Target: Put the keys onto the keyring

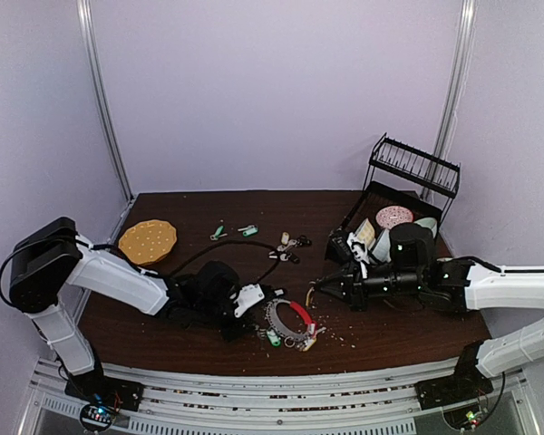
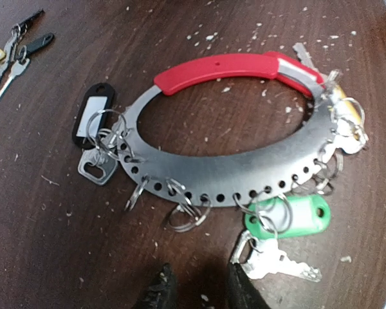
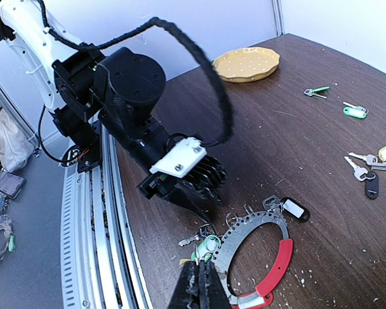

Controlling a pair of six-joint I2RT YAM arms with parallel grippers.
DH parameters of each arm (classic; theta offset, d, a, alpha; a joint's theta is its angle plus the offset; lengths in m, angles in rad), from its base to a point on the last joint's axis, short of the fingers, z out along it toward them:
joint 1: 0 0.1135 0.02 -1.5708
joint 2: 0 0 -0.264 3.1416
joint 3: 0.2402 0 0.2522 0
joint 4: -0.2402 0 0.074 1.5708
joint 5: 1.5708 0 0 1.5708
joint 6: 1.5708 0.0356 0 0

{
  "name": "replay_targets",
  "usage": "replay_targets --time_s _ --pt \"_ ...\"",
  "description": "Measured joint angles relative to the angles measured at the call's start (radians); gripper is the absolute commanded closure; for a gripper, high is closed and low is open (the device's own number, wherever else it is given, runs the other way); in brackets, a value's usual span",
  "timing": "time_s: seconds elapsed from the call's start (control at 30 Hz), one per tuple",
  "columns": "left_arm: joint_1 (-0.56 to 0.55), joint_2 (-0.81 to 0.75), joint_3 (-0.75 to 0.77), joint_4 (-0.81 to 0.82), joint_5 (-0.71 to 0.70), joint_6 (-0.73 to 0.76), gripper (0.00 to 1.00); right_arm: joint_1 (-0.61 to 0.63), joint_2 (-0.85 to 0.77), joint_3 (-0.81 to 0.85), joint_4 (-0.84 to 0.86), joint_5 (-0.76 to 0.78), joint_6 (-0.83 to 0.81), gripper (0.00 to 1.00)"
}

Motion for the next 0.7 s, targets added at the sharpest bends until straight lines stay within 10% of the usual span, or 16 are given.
replay_targets --time_s 0.5,0.7 --pt "-0.045 -0.141 -0.176 0.300 -0.011 -0.084 0.80 0.000 0.010 0.000 0.000 -0.010 0.003 1.00" --pt "-0.064 -0.142 -0.137 0.343 -0.072 -0.181 0.69 0.000 0.013 0.000 0.000 -0.013 0.004 1.00"
